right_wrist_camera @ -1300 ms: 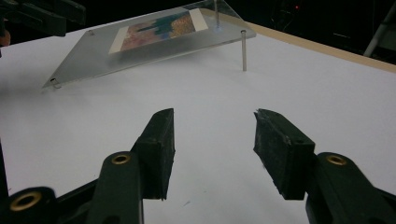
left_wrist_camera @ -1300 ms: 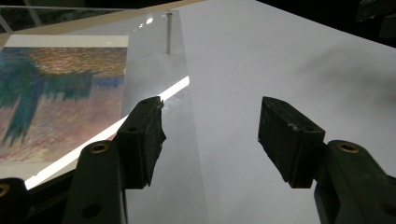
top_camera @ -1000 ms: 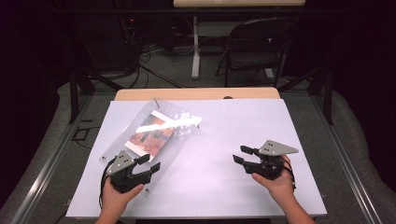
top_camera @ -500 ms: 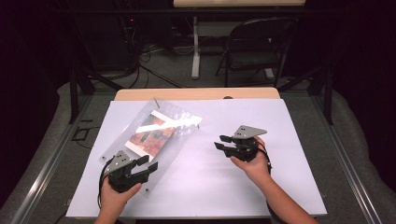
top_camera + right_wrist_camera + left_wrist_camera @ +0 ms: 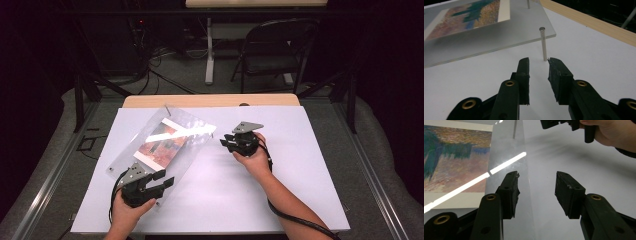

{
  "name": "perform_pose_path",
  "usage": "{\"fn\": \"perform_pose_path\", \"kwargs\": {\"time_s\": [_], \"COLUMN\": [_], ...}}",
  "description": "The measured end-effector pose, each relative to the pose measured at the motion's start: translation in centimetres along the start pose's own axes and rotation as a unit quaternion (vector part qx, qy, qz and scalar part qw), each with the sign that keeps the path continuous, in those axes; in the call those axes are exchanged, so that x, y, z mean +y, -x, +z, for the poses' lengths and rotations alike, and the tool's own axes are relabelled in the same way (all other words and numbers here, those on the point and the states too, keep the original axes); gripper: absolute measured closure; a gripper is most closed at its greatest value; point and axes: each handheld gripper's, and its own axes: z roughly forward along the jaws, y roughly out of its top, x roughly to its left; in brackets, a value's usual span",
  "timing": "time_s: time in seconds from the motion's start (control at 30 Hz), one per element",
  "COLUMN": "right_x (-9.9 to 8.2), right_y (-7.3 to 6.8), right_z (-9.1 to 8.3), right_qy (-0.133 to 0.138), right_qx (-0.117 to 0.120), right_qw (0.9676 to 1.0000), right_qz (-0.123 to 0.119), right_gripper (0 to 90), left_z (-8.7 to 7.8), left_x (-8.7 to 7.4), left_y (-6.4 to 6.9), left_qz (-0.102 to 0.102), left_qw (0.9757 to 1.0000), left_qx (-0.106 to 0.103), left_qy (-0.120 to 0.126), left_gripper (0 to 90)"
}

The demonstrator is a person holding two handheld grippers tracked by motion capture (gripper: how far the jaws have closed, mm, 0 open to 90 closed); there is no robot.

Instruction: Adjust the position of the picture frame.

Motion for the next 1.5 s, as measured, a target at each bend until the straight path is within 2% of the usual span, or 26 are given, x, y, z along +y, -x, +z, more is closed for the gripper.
{"fn": "perform_pose_path", "kwargs": {"time_s": [0.03,0.1,0.27,0.3,0.47,0.63,0.73,0.77,1.03,1.4,1.5], "right_x": [0.0,0.0,0.1,0.1,0.4,0.3,0.3,0.2,0.5,0.9,1.1], "right_y": [0.0,0.4,0.5,0.6,0.5,0.8,1.1,1.3,1.0,0.8,0.7], "right_z": [0.0,1.3,3.0,3.8,5.1,6.6,7.0,7.2,7.9,8.7,8.8], "right_qy": [0.0,-0.007,-0.017,-0.02,-0.027,-0.032,-0.03,-0.03,-0.029,-0.048,-0.052], "right_qx": [0.0,-0.002,-0.005,-0.002,-0.008,-0.018,-0.019,-0.015,-0.015,-0.025,-0.026], "right_qw": [1.0,1.0,0.9998,0.9998,0.9995,0.9993,0.9993,0.9992,0.9994,0.9985,0.9983], "right_qz": [0.0,0.002,-0.002,-0.004,-0.015,-0.001,0.01,0.021,0.007,0.009,0.001], "right_gripper": [70.6,72.4,74.4,74.3,72.7,74.1,75.2,75.9,78.2,80.9,81.8], "left_z": [0.0,0.1,0.2,0.2,0.2,0.3,0.3,0.3,0.3,0.3,0.3], "left_x": [0.0,-0.1,-0.1,-0.2,-0.2,-0.2,-0.2,-0.2,-0.3,-0.3,-0.3], "left_y": [0.0,0.0,-0.2,-0.3,-0.4,-0.5,-0.5,-0.5,-0.5,-0.5,-0.5], "left_qz": [-0.001,-0.004,-0.006,-0.009,-0.012,-0.016,-0.015,-0.015,-0.019,-0.021,-0.02], "left_qw": [1.0,1.0,1.0,0.9999,0.9999,0.9998,0.9998,0.9998,0.9997,0.9997,0.9997], "left_qx": [-0.001,-0.003,-0.006,-0.009,-0.011,-0.01,-0.011,-0.011,-0.013,-0.015,-0.015], "left_qy": [-0.001,-0.001,-0.003,-0.002,-0.002,-0.003,-0.003,-0.004,-0.002,-0.002,-0.002], "left_gripper": [53.2,53.3,53.3,53.3,53.2,53.2,53.2,53.2,53.2,53.2,53.2]}}
